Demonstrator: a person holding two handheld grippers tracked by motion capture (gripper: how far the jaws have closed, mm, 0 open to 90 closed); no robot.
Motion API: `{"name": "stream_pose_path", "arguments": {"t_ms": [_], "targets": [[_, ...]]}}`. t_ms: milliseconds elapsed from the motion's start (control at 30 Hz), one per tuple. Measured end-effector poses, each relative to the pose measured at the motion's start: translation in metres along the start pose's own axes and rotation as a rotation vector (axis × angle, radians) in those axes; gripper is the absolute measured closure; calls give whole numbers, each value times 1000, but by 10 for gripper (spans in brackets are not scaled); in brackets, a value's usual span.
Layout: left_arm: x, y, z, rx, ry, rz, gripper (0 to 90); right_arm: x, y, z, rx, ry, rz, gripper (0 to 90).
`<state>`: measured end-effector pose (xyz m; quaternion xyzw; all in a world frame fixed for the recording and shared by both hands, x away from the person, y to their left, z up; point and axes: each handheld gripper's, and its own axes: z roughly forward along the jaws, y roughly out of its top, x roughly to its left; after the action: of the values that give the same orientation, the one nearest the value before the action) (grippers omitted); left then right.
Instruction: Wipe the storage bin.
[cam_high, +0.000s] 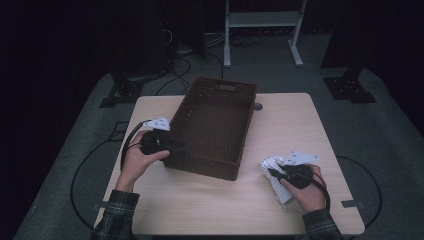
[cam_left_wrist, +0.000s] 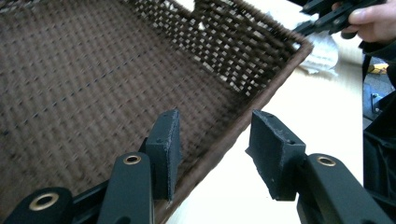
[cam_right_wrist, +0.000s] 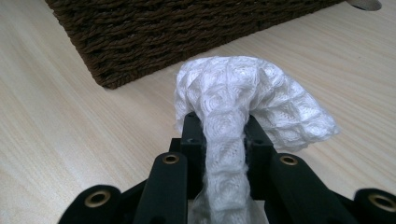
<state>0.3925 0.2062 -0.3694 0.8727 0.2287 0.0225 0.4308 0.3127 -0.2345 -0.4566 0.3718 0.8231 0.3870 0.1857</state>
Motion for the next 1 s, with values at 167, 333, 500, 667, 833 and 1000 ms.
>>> {"name": "stream_pose_path", "arguments": {"t_ms": [167, 333, 500, 667, 833, 1000], "targets": [[6, -9, 0, 8, -15, -11, 551, -1, 0, 1, 1, -3, 2, 744], [6, -11, 6, 42, -17, -1, 604, -1, 0, 2, 4, -4, -2, 743], [2, -9, 11, 55, -21, 9, 651, -2, 0, 2, 4, -6, 6, 744], [-6, -4, 18, 72, -38, 24, 674, -3, 0, 0, 1, -12, 4, 744], [-17, 3, 29, 90, -62, 53, 704, -5, -2, -2, -1, -22, 9, 743], [-28, 9, 40, 101, -81, 77, 733, -6, -3, -4, -2, -27, 13, 744]]}}
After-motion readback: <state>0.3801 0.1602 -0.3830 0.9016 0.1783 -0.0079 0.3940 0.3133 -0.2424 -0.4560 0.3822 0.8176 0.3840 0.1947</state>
